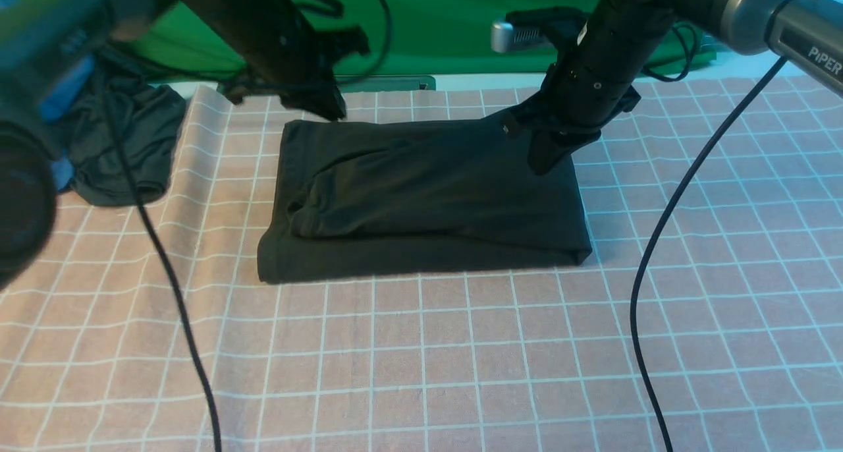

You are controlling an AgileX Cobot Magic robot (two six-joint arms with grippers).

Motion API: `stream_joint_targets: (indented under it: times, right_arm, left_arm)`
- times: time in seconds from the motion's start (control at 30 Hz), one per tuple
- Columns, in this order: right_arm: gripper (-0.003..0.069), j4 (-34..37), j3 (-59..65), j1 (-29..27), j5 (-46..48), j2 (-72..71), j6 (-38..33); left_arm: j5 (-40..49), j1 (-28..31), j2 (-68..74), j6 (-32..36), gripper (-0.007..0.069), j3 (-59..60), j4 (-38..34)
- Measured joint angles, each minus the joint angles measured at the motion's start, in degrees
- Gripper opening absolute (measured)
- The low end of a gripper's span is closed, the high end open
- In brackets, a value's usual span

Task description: Fold a long-sleeved shirt over a pink coffee tablecloth.

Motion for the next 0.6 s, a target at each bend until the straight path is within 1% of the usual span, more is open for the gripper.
stream_joint_targets:
  times: [0.07, 0.2, 0.3, 0.4, 0.43, 0.6]
  right_arm:
    - [0.0038, 0.0, 0.0, 0.0, 0.0, 0.0, 0.0]
    - [0.0038, 0.0, 0.0, 0.0, 0.0, 0.0, 0.0]
    - [0.0038, 0.0, 0.0, 0.0, 0.0, 0.0, 0.0]
    - [0.0038, 0.0, 0.0, 0.0, 0.0, 0.0, 0.0]
    - [0.0038, 0.0, 0.0, 0.0, 0.0, 0.0, 0.0]
    - [0.0038, 0.0, 0.0, 0.0, 0.0, 0.0, 0.0]
  left_arm:
    - [-0.58, -1.04, 2.63, 1.23, 0.0013, 0.0, -0.57]
    - [-1.29, -1.65, 5.55, 1.62, 0.0013, 0.0, -1.62]
    - [-3.74, -1.71, 7.38, 1.81, 0.0013, 0.0, -1.41]
    - [-8.96, -1.65, 8.59, 1.54, 0.0013, 0.0, -0.44]
    - [-9.5, -1.65, 8.59, 1.36, 0.0013, 0.0, -0.34]
    - [-15.11, 0.41, 8.67, -4.18, 0.0013, -0.04, 0.95]
